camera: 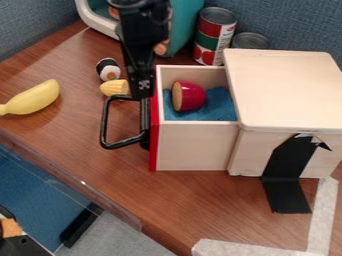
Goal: Put the red object into the upper left side of the table
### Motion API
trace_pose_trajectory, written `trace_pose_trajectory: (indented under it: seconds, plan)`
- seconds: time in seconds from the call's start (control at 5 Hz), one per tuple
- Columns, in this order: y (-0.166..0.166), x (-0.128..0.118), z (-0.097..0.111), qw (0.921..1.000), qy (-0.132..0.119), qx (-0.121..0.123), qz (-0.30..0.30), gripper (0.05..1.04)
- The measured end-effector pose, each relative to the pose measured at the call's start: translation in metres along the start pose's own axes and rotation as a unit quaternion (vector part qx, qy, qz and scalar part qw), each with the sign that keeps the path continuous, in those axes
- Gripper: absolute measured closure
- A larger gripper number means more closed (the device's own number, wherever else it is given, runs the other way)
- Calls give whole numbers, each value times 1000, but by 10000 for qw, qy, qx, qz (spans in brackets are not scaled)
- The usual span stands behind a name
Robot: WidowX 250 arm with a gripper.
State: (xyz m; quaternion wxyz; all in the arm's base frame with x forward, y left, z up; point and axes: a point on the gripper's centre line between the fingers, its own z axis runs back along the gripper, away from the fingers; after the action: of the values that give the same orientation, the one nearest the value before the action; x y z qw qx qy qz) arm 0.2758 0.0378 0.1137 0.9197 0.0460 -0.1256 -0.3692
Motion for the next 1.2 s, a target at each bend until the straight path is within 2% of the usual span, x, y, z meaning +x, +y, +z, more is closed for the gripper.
trace_pose_trajectory:
  seconds: [0.2,0.6,0.8,1.0,1.2]
  plan:
    - [7,14,-4,9998,-142,125,15,84]
    - [14,41,-5,9993,-288,202,83,84]
    - [13,50,-13,9994,-240,235,100,84]
    - [11,57,-16,9988,-311,366,88,84]
    - [1,59,-27,9988,-225,429,2,84]
